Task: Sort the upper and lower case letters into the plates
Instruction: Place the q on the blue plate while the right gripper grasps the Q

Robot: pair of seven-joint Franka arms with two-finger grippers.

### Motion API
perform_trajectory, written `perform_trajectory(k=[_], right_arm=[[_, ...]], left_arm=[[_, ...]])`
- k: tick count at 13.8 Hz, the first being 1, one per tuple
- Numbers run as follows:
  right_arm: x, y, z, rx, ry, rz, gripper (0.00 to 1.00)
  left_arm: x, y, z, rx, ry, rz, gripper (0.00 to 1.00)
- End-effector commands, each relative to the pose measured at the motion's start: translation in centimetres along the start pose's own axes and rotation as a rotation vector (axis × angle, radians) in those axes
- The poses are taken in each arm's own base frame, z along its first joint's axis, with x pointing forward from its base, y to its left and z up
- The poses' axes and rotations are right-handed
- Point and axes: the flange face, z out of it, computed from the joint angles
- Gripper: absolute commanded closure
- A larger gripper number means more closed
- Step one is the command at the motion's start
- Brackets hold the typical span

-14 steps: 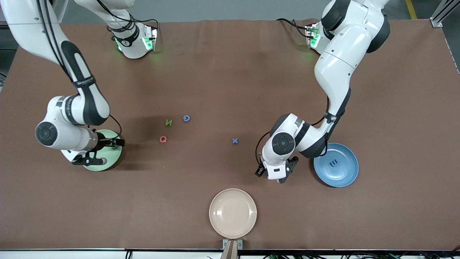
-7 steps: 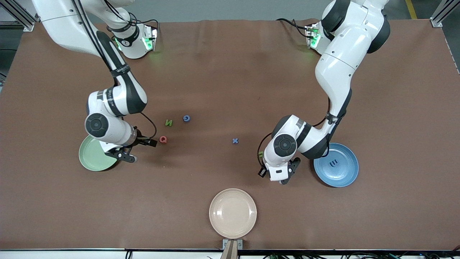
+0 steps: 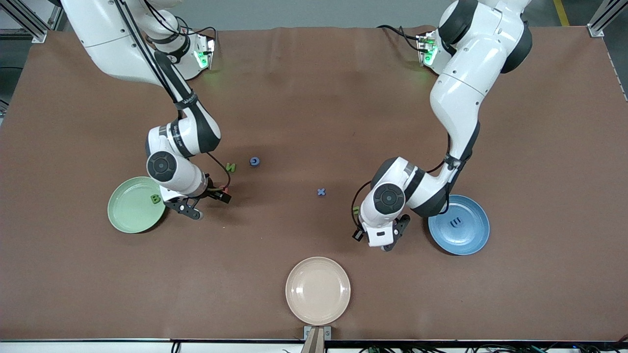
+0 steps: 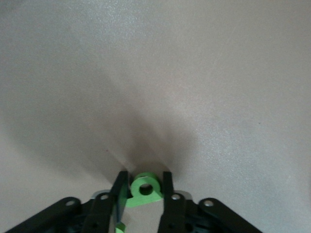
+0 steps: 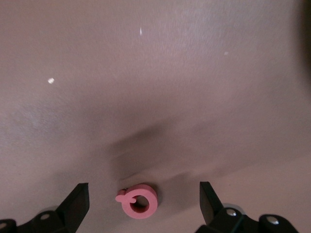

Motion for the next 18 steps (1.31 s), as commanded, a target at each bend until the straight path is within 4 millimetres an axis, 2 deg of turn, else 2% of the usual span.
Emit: perform_trajectory(k=[1,4,9,13,15,16,17,18], right_arm=[[-0.5,0.0,0.3,0.002,0.005,0.031,0.01],[-1.6,-0.9,1.2,-0.010,-0.006,0.026,0.09],[-2.0,-0.6,1.9,-0.023,-0.019,0.026,0.25],[-2.3,-0.9,1.9,-0.026,-0.019,0.017,0.42],[-2.4,-0.9,1.9,-0.026,-0.021,0.019,0.46],[-2.3,-0.9,1.9,-0.024,-0.018,0.019,0.49],[-2.3,-0.8,1.9,-0.024,-0.018,0.020,0.51],[-2.3,-0.9,2.0,-0.025,-0.020,0.019,0.53]], left_arm=[[0.3,0.2,0.0,0.006,-0.006,-0.003,1.00],[2.1,0.3,-2.3,-0.019,0.016,0.034,1.00],[10.1,-2.4,-7.1,0.065,0.017,0.221,1.00],[18.4,-7.8,-7.0,0.158,-0.047,0.496,0.98],[20.5,-9.7,-5.5,0.181,-0.081,0.568,0.95],[21.1,-10.2,-5.0,0.187,-0.093,0.590,0.89],[21.4,-10.7,-4.5,0.193,-0.103,0.610,0.74],[21.4,-10.8,-4.3,0.196,-0.105,0.621,0.48]])
